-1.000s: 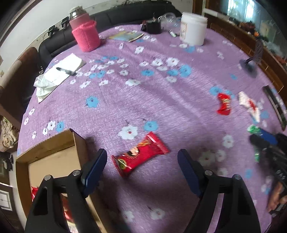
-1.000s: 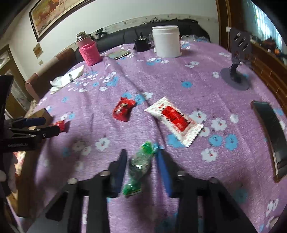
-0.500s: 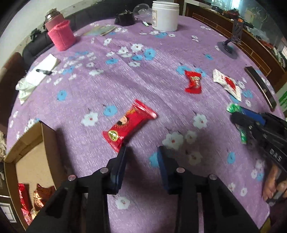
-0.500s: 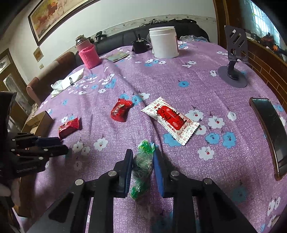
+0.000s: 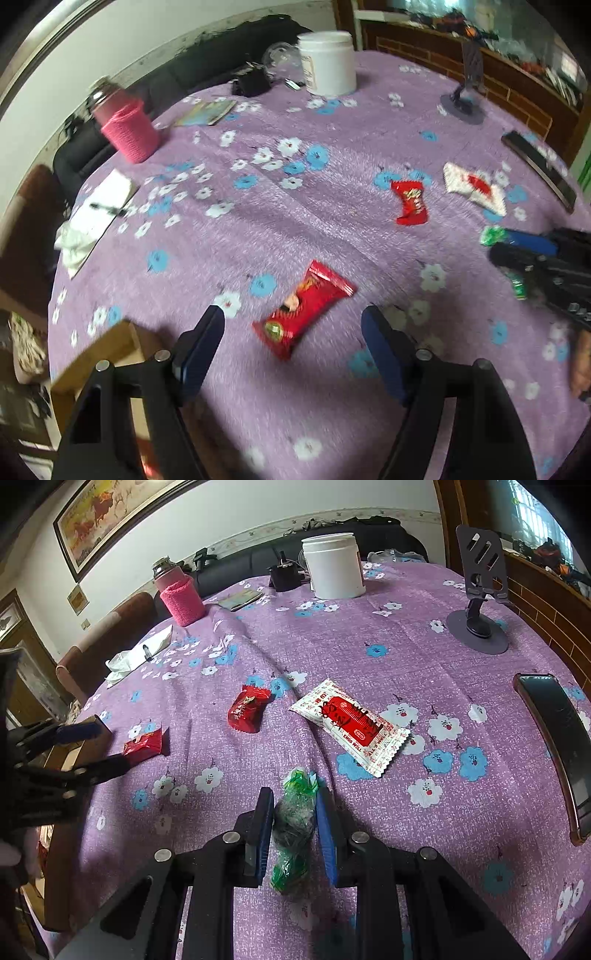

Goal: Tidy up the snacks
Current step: 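Grasp the green clear-wrapped sweet with the right tool while the left tool grasps a red gold-sealed bar packet, then carry both held snacks over the cardboard box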

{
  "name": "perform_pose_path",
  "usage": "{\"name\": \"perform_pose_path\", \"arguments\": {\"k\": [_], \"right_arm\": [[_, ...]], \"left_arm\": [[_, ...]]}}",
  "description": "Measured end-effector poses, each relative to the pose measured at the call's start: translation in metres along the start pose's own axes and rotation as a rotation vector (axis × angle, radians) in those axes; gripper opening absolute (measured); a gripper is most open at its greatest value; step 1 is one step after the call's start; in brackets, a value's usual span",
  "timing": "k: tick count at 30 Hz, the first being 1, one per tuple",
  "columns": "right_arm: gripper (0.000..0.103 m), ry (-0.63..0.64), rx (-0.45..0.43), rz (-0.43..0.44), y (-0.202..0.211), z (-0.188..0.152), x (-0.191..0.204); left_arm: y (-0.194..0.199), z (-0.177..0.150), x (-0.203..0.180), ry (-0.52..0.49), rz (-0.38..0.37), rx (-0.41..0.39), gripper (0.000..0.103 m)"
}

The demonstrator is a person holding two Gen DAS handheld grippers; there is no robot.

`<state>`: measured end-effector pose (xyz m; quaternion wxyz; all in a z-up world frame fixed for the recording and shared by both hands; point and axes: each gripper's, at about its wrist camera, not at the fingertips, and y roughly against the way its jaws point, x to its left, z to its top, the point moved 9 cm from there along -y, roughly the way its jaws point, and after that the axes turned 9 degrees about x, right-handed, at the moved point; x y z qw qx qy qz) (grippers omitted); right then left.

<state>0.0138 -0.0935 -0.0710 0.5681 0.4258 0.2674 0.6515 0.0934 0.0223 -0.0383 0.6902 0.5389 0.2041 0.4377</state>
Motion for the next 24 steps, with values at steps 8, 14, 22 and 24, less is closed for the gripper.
{"name": "perform_pose_path", "arguments": {"k": [8, 14, 22, 24], "right_arm": [[0.025, 0.014, -0.005, -0.015, -0.001, 0.001, 0.002], [0.022, -0.009, -0.005, 0.037, 0.0, 0.002, 0.001], [0.022, -0.059, -0.052, 0.198, 0.014, 0.006, 0.006], [0.022, -0.063, -0.06, 0.21, 0.016, 0.006, 0.007]], "left_arm": [[-0.018, -0.001, -0.018, -0.008, -0.074, 0.048, 0.056], [-0.008, -0.013, -0.021, 0.087, -0.125, 0.031, 0.018], [0.043, -0.044, -0.015, 0.23, -0.238, -0.062, 0.019], [0.062, -0.058, -0.01, 0.271, -0.267, -0.099, 0.019]]}}
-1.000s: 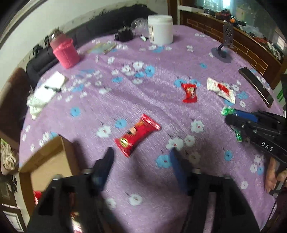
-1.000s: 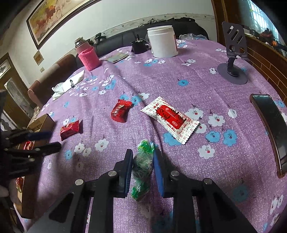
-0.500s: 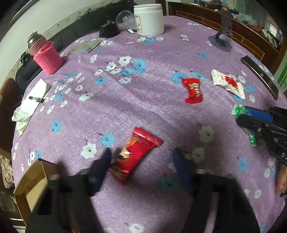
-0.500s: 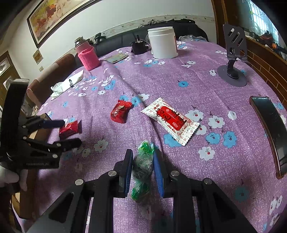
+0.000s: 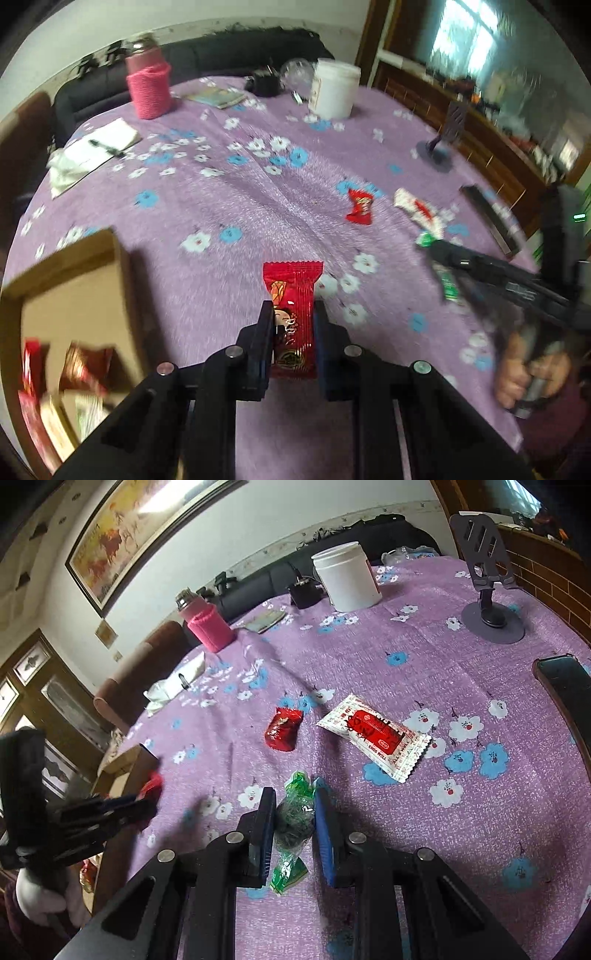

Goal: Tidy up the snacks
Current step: 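Carry both held snacks over the cardboard box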

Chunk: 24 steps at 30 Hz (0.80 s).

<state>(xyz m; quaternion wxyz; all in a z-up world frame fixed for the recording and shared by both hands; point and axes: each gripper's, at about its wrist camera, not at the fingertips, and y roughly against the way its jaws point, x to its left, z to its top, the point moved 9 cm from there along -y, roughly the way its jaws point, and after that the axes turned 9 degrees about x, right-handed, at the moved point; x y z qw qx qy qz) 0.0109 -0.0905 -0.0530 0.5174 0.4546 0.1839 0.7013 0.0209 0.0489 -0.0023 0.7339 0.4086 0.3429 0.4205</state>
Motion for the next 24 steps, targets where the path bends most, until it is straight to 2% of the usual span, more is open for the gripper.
{"name": "perform_pose_path", "arguments": {"k": [5, 9, 12, 17, 24], "right_arm": [[0.022, 0.007, -0.003, 0.009, 0.001, -0.001, 0.004], [0.022, -0.017, 0.011, 0.068, 0.007, -0.005, 0.015], [0.022, -0.016, 0.034, 0.123, 0.012, -0.013, 0.034], [0.023, 0.086, 0.075, 0.164, 0.016, -0.028, 0.093], [0.023, 0.245, 0.144, 0.219, 0.0, -0.055, 0.182]], "left_arm": [[0.049, -0.027, 0.019, 0.094, -0.03, -0.094, 0.019], [0.085, -0.057, 0.044, 0.184, -0.027, -0.165, 0.019], [0.096, -0.079, 0.065, 0.246, -0.01, -0.182, 0.019], [0.098, -0.115, 0.092, 0.341, -0.005, -0.179, 0.019], [0.091, -0.145, 0.113, 0.405, 0.014, -0.158, 0.019]]}}
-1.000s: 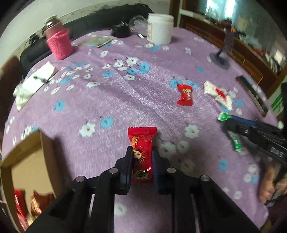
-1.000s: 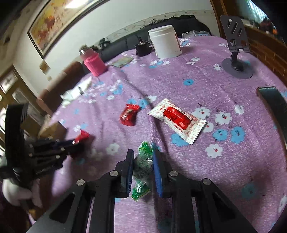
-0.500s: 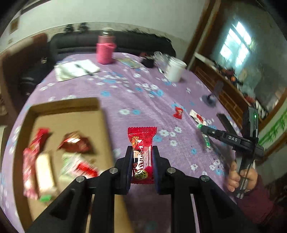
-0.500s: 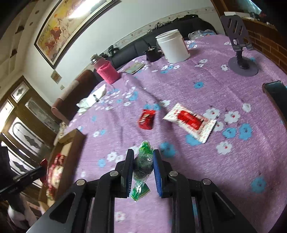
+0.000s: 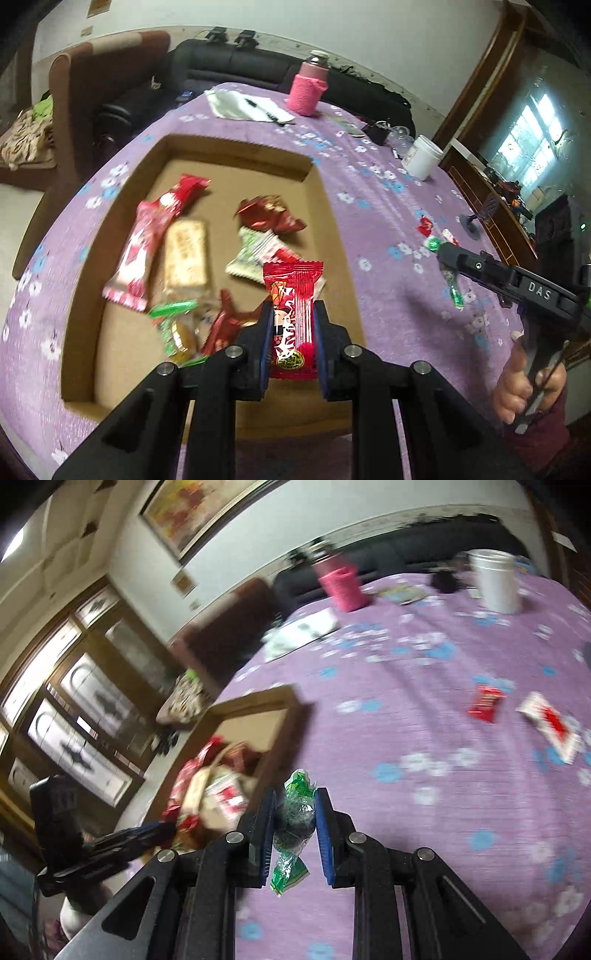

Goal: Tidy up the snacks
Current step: 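Carry both held snacks over the cardboard box, then open both tools to drop the snacks into the box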

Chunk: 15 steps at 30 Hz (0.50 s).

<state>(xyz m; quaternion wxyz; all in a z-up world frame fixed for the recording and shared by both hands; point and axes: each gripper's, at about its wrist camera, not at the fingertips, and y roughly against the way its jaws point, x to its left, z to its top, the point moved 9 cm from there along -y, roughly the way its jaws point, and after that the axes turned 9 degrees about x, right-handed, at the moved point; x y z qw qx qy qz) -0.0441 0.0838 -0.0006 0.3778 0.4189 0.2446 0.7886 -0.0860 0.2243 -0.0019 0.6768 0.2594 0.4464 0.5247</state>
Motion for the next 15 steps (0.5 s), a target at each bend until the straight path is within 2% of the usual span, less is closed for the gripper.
{"name": "perform_pose_path", "arguments": {"k": [6, 15], "right_arm": [[0.023, 0.095, 0.084, 0.016, -0.046, -0.01, 0.055], [0.023, 0.157, 0.174, -0.012, -0.097, -0.02, 0.083]], "left_arm": [[-0.002, -0.01, 0.019, 0.038, 0.014, 0.018, 0.019], [-0.015, -0.024, 0.031, 0.07, 0.008, 0.065, 0.019]]}}
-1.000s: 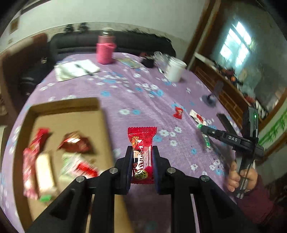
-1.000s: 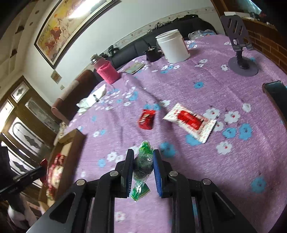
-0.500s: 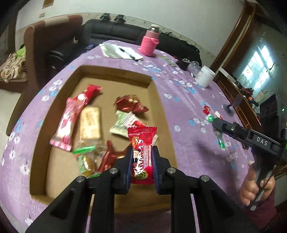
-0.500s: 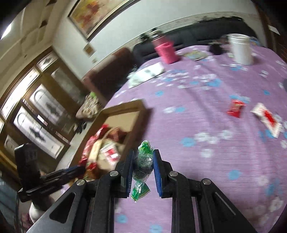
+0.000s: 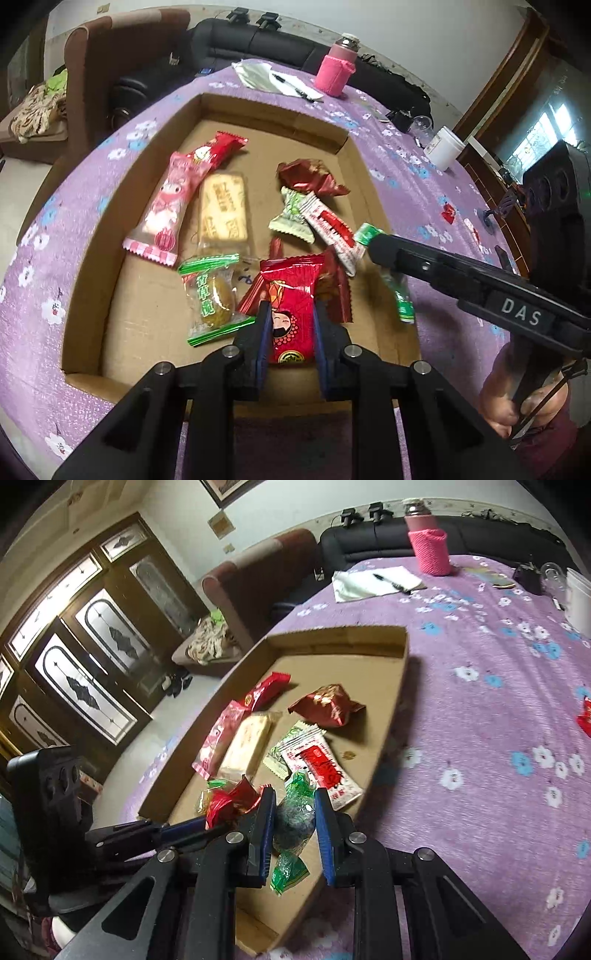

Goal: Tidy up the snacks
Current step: 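Open both tools to drop the snacks into the box, then move both open tools back toward the last two snacks on the tablecloth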

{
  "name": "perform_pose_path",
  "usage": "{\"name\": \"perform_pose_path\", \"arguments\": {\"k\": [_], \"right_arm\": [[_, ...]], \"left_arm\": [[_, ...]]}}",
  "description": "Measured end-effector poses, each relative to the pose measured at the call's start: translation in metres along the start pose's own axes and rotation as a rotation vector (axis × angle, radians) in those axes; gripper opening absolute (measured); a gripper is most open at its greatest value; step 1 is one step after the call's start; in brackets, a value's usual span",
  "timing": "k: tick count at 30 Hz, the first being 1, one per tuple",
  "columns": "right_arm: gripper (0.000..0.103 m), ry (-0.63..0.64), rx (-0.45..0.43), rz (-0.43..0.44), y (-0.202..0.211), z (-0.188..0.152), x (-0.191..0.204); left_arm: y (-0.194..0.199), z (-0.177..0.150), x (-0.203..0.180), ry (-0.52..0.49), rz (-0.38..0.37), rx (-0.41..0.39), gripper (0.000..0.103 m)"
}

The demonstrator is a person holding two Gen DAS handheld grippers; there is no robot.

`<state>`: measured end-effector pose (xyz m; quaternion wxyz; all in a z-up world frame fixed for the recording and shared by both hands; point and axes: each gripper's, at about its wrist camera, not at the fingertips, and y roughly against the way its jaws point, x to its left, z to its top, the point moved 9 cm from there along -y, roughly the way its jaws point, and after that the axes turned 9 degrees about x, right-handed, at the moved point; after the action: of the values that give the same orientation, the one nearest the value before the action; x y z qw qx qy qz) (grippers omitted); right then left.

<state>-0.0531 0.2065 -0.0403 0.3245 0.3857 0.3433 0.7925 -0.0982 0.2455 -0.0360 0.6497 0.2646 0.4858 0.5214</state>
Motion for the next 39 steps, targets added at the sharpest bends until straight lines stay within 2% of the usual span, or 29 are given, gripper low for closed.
{"name": "perform_pose_path", "arguments": {"k": [5, 12, 17, 24, 25, 28, 31, 33, 36, 39], "right_arm": [[0.023, 0.008, 0.031, -0.044, -0.018, 0.007, 0.002], [0.023, 0.017, 0.052, -0.124, -0.038, 0.029, -0.006], [0.023, 0.023, 0.056, -0.171, -0.043, 0.037, -0.014], [0.024, 0.054, 0.084, -0.152, -0.037, 0.017, -0.005], [0.024, 0.056, 0.088, -0.14, -0.036, 0.013, -0.002], [0.024, 0.04, 0.1, -0.1, -0.032, 0.005, 0.001], [0.024, 0.019, 0.069, -0.063, -0.017, 0.004, 0.004], [0.026, 0.018, 0.04, -0.049, -0.004, 0.004, 0.005], [0.039, 0.009, -0.013, -0.05, 0.021, 0.003, 0.0], [0.041, -0.01, -0.054, -0.065, 0.045, -0.002, -0.015]], "left_arm": [[-0.012, 0.004, 0.0, 0.008, 0.006, 0.028, 0.019], [-0.014, 0.017, 0.001, 0.015, 0.016, 0.02, 0.023], [0.0, 0.015, -0.003, 0.012, -0.021, -0.016, 0.04], [0.039, 0.018, 0.003, 0.058, -0.044, -0.117, 0.062], [0.044, 0.018, 0.004, 0.066, -0.042, -0.132, 0.066], [0.058, 0.019, 0.005, 0.078, -0.026, -0.174, 0.069], [0.067, 0.018, 0.004, 0.082, -0.004, -0.191, 0.081], [0.069, 0.018, 0.002, 0.081, 0.01, -0.196, 0.082], [0.069, 0.016, -0.006, 0.073, 0.005, -0.192, 0.082], [0.069, 0.015, -0.016, 0.057, -0.009, -0.19, 0.082]]}}
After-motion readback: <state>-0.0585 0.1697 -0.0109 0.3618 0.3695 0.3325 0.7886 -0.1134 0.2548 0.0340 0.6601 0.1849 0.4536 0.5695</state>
